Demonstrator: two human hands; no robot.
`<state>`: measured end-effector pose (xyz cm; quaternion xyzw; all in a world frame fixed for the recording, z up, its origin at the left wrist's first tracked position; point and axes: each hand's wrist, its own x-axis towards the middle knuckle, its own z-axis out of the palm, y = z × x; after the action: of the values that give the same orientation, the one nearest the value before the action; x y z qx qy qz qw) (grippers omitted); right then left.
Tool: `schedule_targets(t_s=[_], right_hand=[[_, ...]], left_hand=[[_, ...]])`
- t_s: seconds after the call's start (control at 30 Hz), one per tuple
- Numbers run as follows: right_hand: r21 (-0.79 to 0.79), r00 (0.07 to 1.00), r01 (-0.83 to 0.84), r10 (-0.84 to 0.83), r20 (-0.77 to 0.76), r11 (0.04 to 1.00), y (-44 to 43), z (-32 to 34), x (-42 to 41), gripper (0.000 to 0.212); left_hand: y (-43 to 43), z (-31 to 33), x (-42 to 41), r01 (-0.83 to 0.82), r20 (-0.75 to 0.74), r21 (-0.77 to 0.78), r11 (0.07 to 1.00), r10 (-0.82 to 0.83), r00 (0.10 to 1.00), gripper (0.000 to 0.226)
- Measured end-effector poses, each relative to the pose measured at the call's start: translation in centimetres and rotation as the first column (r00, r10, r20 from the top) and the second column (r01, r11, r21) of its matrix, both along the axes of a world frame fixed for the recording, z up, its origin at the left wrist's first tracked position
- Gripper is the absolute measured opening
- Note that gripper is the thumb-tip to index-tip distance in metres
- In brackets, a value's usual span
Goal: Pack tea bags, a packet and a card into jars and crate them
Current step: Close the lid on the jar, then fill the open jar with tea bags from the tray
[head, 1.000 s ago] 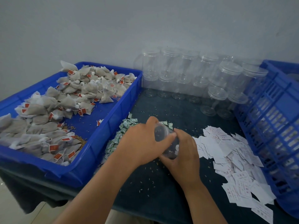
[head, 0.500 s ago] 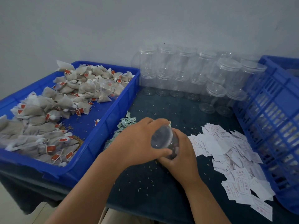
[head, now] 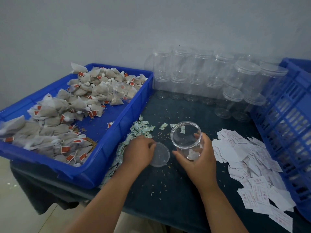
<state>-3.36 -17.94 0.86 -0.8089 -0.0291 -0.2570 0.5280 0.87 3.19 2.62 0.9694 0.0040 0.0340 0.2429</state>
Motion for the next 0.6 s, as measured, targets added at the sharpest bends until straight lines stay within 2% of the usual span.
schedule_targets(t_s=[0.07,0.13,0.23,0.37,0.43,0.5,0.53,0.6], right_hand=[[-0.042,1.000,-0.027,0.027,-0.001,0.999,0.2,0.1,-0.3,0.097],[-0.060,0.997,-0.072,0.071,-0.016,0.996,0.5,0.0,-0.5,0.098],[-0.070,0.995,-0.103,0.104,0.000,0.992,0.8,0.0,-0.7,0.100],[-0.060,0.992,-0.129,0.130,0.011,0.990,1.2,0.6,-0.9,0.093],[-0.064,0.990,-0.140,0.140,0.004,0.988,1.4,0.9,-1.0,0.095],[-0.060,0.989,-0.151,0.151,-0.006,0.987,1.5,1.0,-1.1,0.093],[-0.059,0.987,-0.162,0.162,-0.009,0.985,1.5,1.0,-1.2,0.090],[-0.054,0.984,-0.179,0.178,-0.022,0.982,1.6,1.2,-1.4,0.089]], left_hand=[[-0.2,0.1,-0.2,-0.020,0.063,0.090,0.996,0.014,0.998,0.036],[-0.5,1.5,-0.9,-0.021,0.140,0.054,0.998,0.013,0.990,0.045],[-0.3,5.6,-2.4,0.047,0.240,-0.036,0.998,-0.037,0.970,0.034],[3.6,12.6,-4.5,0.117,0.319,0.020,0.993,-0.118,0.940,0.022],[7.5,15.2,-4.0,0.081,0.207,0.098,0.992,-0.100,0.973,0.024],[12.0,16.4,-1.9,0.002,-0.026,0.243,0.970,0.005,1.000,0.034],[14.3,16.5,-0.8,-0.040,-0.156,0.338,0.940,0.098,0.983,0.045],[18.8,15.9,0.6,-0.123,-0.346,0.484,0.866,0.319,0.882,0.079]])
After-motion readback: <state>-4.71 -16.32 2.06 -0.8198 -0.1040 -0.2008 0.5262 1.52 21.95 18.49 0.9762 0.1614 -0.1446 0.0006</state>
